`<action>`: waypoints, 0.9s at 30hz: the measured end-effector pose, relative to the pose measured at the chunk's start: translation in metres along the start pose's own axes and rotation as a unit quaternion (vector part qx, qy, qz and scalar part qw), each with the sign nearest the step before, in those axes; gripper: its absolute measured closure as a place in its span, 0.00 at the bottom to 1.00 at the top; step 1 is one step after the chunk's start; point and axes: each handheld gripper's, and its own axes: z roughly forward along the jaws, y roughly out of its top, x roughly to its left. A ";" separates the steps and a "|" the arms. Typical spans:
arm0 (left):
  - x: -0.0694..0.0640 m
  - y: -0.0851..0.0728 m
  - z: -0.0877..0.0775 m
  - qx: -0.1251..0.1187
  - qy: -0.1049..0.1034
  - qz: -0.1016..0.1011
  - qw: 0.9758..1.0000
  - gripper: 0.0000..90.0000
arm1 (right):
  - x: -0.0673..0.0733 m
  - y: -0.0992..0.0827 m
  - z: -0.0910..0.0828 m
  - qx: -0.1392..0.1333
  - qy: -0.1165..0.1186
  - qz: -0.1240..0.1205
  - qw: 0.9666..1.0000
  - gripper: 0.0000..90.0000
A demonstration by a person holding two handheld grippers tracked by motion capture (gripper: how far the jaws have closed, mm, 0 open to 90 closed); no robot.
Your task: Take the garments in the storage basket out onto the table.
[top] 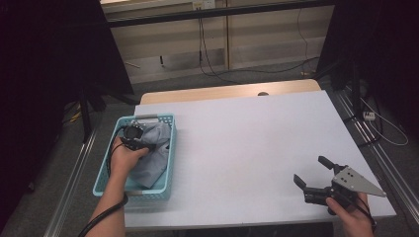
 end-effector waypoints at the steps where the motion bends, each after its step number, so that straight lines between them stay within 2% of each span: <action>1: 0.000 0.002 -0.003 0.003 -0.003 -0.005 1.000 0.69 | 0.000 0.000 0.000 0.001 0.000 0.000 1.000 0.01; 3: 0.002 0.008 -0.012 0.019 -0.013 -0.017 1.000 0.69 | 0.000 0.000 0.000 0.000 0.001 -0.001 1.000 0.01; 6: 0.003 0.012 -0.020 0.024 -0.015 -0.026 0.999 0.69 | 0.000 0.000 0.000 0.001 0.000 -0.001 1.000 0.01; 9: 0.005 0.021 -0.038 0.034 -0.028 -0.042 0.998 0.69 | 0.000 0.000 0.000 -0.001 0.000 -0.002 1.000 0.01; 10: 0.005 0.021 -0.038 0.034 -0.028 -0.042 0.998 0.70 | 0.000 0.000 0.000 -0.001 0.000 -0.002 1.000 0.01; 15: 0.004 0.034 -0.058 0.041 -0.030 -0.047 0.998 0.70 | 0.001 0.000 0.000 -0.001 0.000 -0.002 1.000 0.01; 18: 0.003 0.040 -0.068 0.037 -0.043 -0.053 0.997 0.70 | 0.001 0.000 0.000 -0.001 0.001 -0.001 1.000 0.01; 21: 0.001 0.049 -0.079 0.035 -0.047 -0.058 0.997 0.70 | 0.000 0.000 0.000 -0.001 -0.001 -0.001 1.000 0.01; 27: -0.003 0.061 -0.092 0.039 -0.050 -0.059 0.996 0.70 | 0.000 0.000 0.000 -0.001 -0.001 -0.001 1.000 0.01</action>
